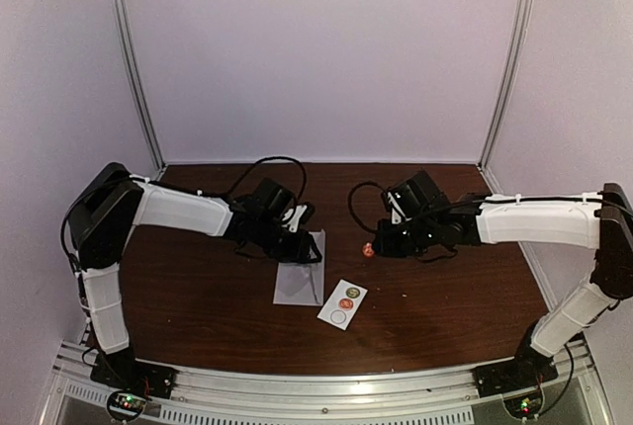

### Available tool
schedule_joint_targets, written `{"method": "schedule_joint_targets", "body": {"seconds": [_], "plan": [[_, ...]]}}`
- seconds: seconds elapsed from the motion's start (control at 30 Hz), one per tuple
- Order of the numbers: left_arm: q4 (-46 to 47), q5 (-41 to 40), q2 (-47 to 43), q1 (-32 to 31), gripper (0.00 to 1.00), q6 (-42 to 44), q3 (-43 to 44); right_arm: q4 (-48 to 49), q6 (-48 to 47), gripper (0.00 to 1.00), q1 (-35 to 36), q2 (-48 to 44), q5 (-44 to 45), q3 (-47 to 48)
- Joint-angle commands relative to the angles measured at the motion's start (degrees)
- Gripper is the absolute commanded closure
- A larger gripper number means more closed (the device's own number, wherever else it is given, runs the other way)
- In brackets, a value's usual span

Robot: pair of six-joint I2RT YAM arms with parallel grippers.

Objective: Place the letter into the envelope and seal it

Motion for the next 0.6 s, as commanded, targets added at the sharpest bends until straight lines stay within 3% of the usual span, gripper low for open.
{"method": "schedule_joint_targets", "body": {"seconds": [0.0, 0.23, 0.37, 0.57], "plan": [[0.74, -1.50, 1.74, -0.09, 0.71, -0.07, 3.45, 1.73, -0.50, 1.00, -0.60, -2.32, -0.42, -1.53], [-0.56, -1.63, 3.16, -0.07, 0.99, 1.39, 3.60, 1.78, -0.41, 1.00, -0.98, -3.05, -0.44, -2.61], [-2.19, 0.17, 1.81, -0.09, 1.00, 6.29, 3.34, 1.74, -0.68, 1.00, -1.02, -3.52, -0.83, -2.79], [-9.99, 7.09, -0.07, -0.08, 1.00, 20.16, 4.11, 1.65, -1.87, 1.00, -1.01, -3.94, -1.91, -2.80]]}}
